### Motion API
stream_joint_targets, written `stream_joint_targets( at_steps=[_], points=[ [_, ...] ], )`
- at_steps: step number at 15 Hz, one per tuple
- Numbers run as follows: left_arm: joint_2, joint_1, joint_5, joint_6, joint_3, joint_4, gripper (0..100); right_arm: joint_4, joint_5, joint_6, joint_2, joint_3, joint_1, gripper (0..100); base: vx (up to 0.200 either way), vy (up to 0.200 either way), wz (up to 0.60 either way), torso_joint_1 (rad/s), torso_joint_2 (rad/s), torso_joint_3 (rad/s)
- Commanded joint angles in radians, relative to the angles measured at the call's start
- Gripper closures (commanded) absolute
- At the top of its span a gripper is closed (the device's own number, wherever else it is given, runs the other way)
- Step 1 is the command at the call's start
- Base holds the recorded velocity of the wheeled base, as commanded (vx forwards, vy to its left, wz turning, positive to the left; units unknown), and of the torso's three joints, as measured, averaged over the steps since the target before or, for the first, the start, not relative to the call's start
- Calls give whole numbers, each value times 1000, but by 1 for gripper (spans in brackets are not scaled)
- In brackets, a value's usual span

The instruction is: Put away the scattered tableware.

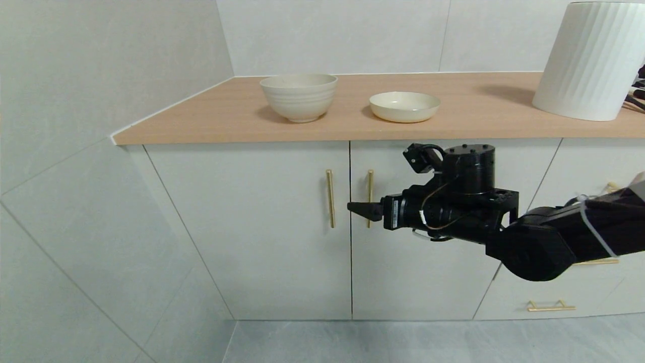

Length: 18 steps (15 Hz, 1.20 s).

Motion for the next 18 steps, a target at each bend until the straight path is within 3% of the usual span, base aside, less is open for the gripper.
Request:
stream_joint_targets(
  at_steps=[1, 4, 18],
  points=[
    [0, 0, 0, 0, 0, 0, 0, -27, -28, 4, 80, -33, 1, 0, 0, 0, 0, 0, 0, 0],
    [0, 0, 0, 0, 0, 0, 0, -108, -33, 36, 99, -35, 1, 0, 0, 0, 0, 0, 0, 0],
    [0, 0, 0, 0, 0, 0, 0, -171, -44, 109, 172, -81, 19, 0, 0, 0, 0, 0, 0, 0]
  ],
)
